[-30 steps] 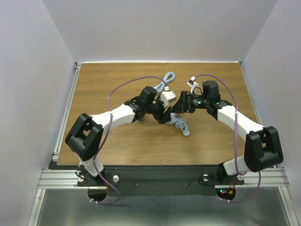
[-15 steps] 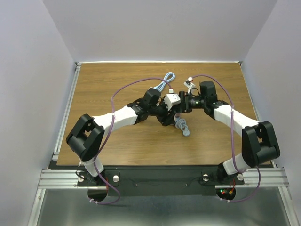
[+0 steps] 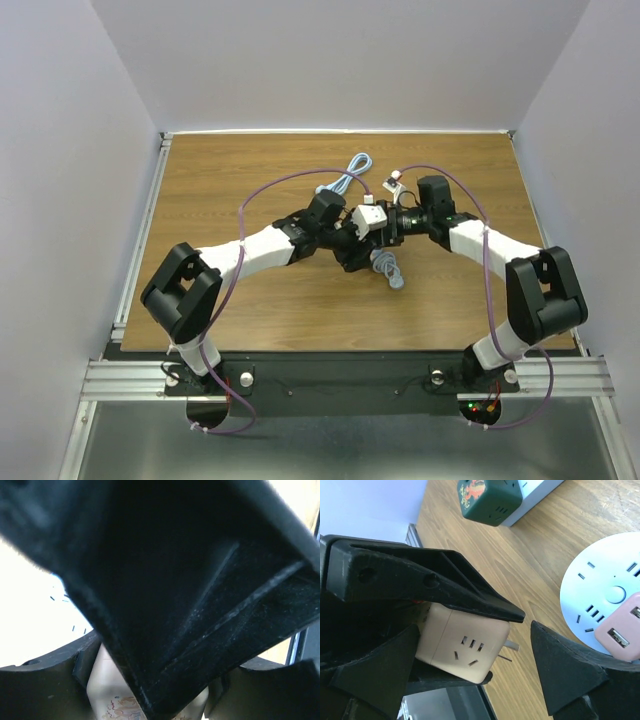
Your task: Insert the plug
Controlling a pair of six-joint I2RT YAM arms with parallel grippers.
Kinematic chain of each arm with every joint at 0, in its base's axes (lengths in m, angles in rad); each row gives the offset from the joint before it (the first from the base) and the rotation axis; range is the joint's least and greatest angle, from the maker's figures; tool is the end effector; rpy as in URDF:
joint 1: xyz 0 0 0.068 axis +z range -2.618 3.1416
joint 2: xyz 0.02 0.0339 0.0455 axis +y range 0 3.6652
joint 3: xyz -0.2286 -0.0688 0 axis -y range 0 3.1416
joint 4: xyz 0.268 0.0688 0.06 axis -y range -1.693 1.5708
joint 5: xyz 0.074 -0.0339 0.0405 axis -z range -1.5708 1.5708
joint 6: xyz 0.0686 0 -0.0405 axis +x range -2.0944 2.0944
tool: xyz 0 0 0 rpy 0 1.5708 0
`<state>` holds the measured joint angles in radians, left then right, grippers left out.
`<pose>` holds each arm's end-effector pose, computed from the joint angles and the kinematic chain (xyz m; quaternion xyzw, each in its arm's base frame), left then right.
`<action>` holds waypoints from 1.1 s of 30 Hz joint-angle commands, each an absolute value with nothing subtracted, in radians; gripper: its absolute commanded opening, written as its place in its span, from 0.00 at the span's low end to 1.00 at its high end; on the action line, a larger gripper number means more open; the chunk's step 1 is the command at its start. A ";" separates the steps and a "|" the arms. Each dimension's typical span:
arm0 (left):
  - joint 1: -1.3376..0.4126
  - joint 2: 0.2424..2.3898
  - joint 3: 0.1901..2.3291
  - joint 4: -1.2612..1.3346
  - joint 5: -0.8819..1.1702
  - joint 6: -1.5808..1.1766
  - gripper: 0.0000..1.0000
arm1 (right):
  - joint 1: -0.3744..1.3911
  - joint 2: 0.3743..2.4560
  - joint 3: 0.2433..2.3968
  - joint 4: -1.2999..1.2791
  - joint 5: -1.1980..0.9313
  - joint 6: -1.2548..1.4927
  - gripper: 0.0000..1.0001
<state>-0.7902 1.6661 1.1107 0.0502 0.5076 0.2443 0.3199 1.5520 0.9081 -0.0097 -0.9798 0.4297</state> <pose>0.2707 -0.3207 0.1859 0.5232 0.6617 -0.3408 0.4152 0.3192 0.1658 0.1609 -0.1646 0.8014 0.5356 0.2090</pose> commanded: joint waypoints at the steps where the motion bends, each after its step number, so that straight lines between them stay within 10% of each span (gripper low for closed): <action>1: -0.776 1.620 1.204 0.158 0.394 0.252 0.00 | 0.396 1.569 0.946 -0.161 -1.065 0.325 0.96; 10: -0.776 1.601 1.206 0.170 0.354 0.258 0.00 | 0.426 1.598 0.988 -0.252 -1.081 0.258 0.61; 17: -0.776 1.597 1.198 0.205 0.291 0.247 0.00 | 0.442 1.626 0.988 -0.253 -1.129 0.279 0.00; 21: -0.772 1.574 1.143 0.267 0.279 0.218 0.00 | 0.439 1.638 1.006 -0.252 -1.079 0.304 0.00; 24: -0.762 1.556 1.079 0.325 0.282 0.181 0.33 | 0.428 1.652 1.031 -0.250 -1.048 0.311 0.00; 33: -0.715 1.523 0.986 0.399 0.342 0.120 0.73 | 0.382 1.664 1.074 -0.250 -1.066 0.316 0.00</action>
